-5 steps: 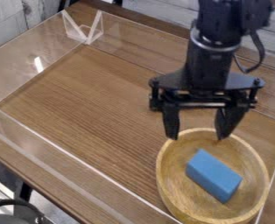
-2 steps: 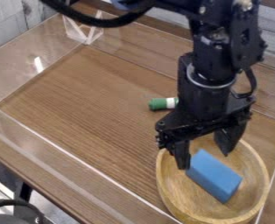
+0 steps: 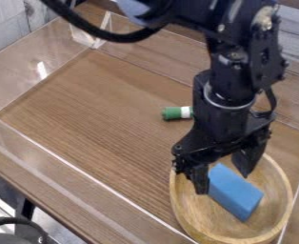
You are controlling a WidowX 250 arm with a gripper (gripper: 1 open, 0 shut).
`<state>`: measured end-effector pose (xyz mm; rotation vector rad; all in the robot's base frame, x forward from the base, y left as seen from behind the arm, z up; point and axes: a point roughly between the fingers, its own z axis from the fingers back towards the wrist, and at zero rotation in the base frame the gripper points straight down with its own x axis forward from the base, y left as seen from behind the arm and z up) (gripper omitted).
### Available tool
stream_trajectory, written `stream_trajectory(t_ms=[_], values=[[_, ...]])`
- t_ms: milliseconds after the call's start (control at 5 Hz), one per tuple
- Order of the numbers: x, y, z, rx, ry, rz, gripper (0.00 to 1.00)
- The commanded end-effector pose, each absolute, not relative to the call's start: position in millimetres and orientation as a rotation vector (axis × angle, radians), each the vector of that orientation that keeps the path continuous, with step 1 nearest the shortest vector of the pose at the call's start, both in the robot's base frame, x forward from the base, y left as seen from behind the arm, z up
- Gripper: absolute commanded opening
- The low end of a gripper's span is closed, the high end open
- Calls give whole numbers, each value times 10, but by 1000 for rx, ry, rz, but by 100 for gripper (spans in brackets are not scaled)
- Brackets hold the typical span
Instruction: Put the blue block in the brown bowl
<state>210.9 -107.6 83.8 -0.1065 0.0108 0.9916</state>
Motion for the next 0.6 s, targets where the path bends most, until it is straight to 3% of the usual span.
stream_trajectory(t_ms=[0, 400], values=[[2151, -1113, 862, -132, -5, 996, 100], [2167, -1124, 743, -137, 10, 1028, 100]])
